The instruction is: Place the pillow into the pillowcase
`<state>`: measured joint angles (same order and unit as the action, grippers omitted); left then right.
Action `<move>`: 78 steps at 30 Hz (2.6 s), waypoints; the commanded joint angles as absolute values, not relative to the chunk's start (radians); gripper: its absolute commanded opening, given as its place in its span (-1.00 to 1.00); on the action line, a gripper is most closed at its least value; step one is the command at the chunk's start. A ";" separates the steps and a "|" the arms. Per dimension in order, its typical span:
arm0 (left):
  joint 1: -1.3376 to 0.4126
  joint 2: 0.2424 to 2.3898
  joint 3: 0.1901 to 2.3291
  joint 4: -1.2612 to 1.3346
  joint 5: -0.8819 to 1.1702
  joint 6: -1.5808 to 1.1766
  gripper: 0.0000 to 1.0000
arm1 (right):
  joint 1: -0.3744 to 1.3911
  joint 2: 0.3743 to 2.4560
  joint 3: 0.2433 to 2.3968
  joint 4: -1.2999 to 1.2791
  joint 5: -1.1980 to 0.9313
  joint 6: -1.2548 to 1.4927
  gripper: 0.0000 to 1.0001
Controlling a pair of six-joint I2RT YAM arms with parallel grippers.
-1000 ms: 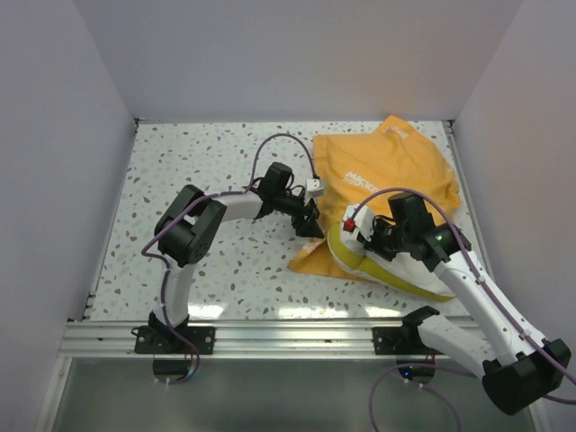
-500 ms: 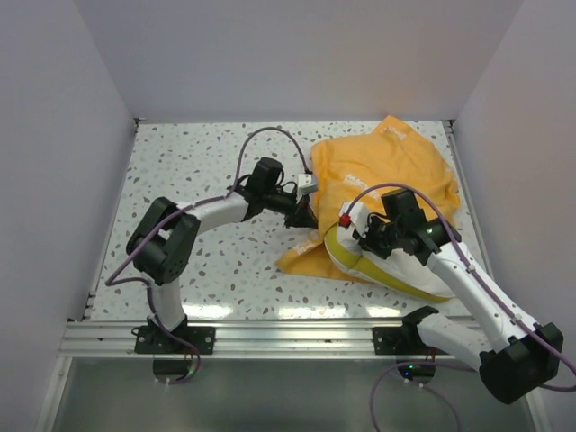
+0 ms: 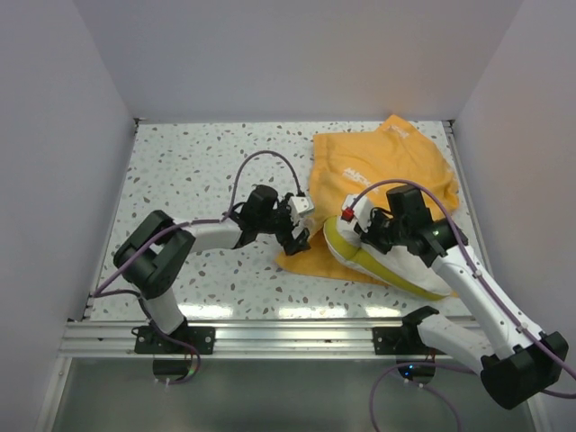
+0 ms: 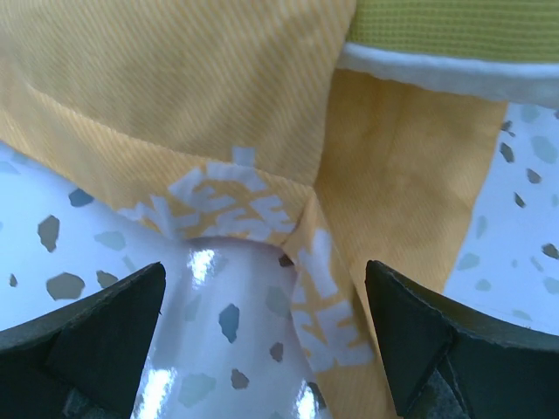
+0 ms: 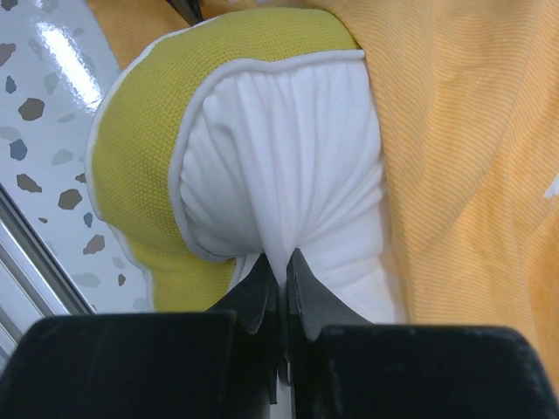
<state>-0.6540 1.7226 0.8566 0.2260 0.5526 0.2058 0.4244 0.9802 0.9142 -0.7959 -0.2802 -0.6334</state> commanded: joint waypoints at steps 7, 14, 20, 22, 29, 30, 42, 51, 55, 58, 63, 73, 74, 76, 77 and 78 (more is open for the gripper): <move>-0.727 1.916 1.043 0.552 0.238 0.222 1.00 | 0.422 0.927 0.983 -0.804 -0.318 -0.632 -1.00; -0.670 1.944 1.193 0.304 0.547 0.222 -1.00 | 0.422 0.940 0.939 -0.724 -0.258 -0.634 -1.00; -0.678 1.662 1.230 -0.382 1.227 0.545 -1.00 | 0.426 1.145 0.838 -0.427 -0.080 -0.617 -1.00; -0.690 1.619 1.276 -0.683 1.276 0.739 -1.00 | 0.428 1.196 0.856 -0.332 -0.023 -0.560 -1.00; -0.577 1.845 1.347 -1.221 1.325 1.161 -1.00 | 0.445 1.304 0.931 -0.247 0.011 -0.335 -1.00; -0.545 1.862 1.339 -1.157 1.344 1.108 -1.00 | 0.443 1.299 0.934 -0.271 0.003 -0.292 -1.00; -0.387 1.648 1.083 -0.571 0.927 0.712 0.05 | 0.494 1.312 0.965 -0.437 -0.223 -0.196 -1.00; -0.002 1.416 1.111 -0.562 0.786 0.520 0.67 | 0.172 1.324 0.966 -0.624 -0.156 -0.513 -1.00; 0.089 1.477 1.075 -0.505 0.615 0.605 0.72 | 0.054 1.397 1.031 -0.661 -0.134 -0.571 -1.00; 0.103 1.522 1.039 -0.463 0.607 0.695 0.75 | 0.003 1.463 1.051 -0.649 -0.089 -0.610 -1.00; 0.103 1.659 1.103 -0.238 0.683 0.453 0.72 | -0.052 1.517 1.048 -0.612 -0.087 -0.653 -1.00; 0.041 2.086 1.357 0.434 0.648 -0.410 0.51 | -0.052 1.555 1.065 -0.610 -0.106 -0.624 -1.00; 0.029 2.136 1.376 0.451 0.618 -0.440 0.52 | -0.052 1.555 1.065 -0.612 -0.109 -0.623 -1.00; 0.017 2.186 1.414 0.494 0.565 -0.497 0.54 | -0.052 1.552 1.066 -0.620 -0.115 -0.621 -1.00; 0.008 2.233 1.457 0.497 0.546 -0.509 0.54 | -0.052 1.549 1.065 -0.624 -0.117 -0.620 -1.00; 0.008 2.255 1.476 0.499 0.528 -0.521 0.54 | -0.054 1.545 1.065 -0.627 -0.118 -0.618 -1.00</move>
